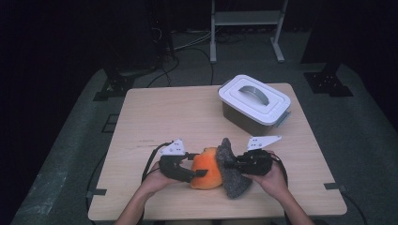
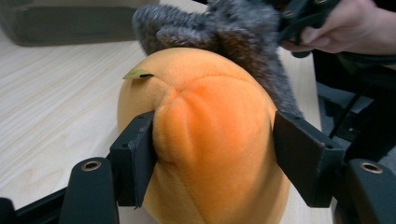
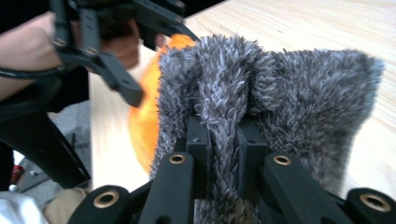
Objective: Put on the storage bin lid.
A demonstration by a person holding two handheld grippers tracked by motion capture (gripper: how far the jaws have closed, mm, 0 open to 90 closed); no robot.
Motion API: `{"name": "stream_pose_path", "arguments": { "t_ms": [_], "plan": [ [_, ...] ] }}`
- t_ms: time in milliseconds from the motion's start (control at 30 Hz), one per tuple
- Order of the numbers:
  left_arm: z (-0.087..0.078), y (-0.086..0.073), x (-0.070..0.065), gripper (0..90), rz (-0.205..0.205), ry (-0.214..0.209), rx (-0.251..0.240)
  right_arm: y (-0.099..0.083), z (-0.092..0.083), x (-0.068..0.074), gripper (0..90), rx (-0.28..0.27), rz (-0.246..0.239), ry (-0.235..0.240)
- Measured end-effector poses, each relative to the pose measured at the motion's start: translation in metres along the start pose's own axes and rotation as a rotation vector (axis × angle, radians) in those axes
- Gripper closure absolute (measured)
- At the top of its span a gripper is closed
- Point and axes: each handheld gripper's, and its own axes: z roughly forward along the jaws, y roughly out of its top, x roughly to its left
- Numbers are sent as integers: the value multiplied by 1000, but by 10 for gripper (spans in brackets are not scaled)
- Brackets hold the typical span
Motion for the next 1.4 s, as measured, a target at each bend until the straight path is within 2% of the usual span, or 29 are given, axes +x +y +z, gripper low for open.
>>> {"name": "stream_pose_path", "arguments": {
  "t_ms": [100, 233, 267, 333, 400, 467, 533, 633, 700, 767, 867, 967, 1033, 1100, 1200, 1333, 1400],
  "plan": [
    [-1, -1, -1, 356, 9, -2, 2, -3, -3, -5, 783, 19, 9, -33],
    [-1, 0, -1, 432, 0, 40, -11, -2, -7, -4, 791, 29, 12, -55],
    [0, 0, 0, 440, -16, 48, -24, 1, -9, 0, 792, 26, -1, -54],
    [1, 1, 0, 442, -34, 65, -38, 8, -14, 9, 792, -22, -26, -5],
    [2, 2, 1, 441, -43, 71, -44, 12, -13, 18, 791, -26, -64, 9],
    [2, 3, 1, 421, -49, 70, -46, 10, -7, 20, 791, 3, -81, 0],
    [2, 3, 0, 367, -36, 66, -44, 5, -1, 16, 791, 29, -74, -6],
    [1, 3, 0, 274, -29, 45, -49, 3, -2, 10, 790, 28, -56, -19],
    [1, 3, 0, 274, -27, 37, -48, 2, -4, 5, 790, 24, -48, -42],
    [2, 2, -1, 326, -17, 40, -45, 1, -6, 1, 790, 26, -28, -57],
    [3, 3, -2, 425, -5, 71, -42, 1, -7, 0, 789, 23, -18, -61],
    [1, 2, -1, 478, -15, 86, -52, 6, -10, 8, 790, 5, -46, -65],
    [2, 2, -1, 491, -23, 91, -59, 9, -11, 14, 790, -32, -51, -25],
    [2, 3, -2, 496, -24, 95, -61, 12, -8, 21, 789, -26, -81, -20],
    [2, 3, -1, 477, -32, 90, -57, 9, -2, 21, 789, 1, -95, -32],
    [2, 2, 2, 367, -48, 60, -60, 5, -4, 9, 787, 19, -67, -54],
    [2, 2, 1, 340, -44, 61, -56, 2, -6, 3, 787, 25, -47, -67]
  ]
}}
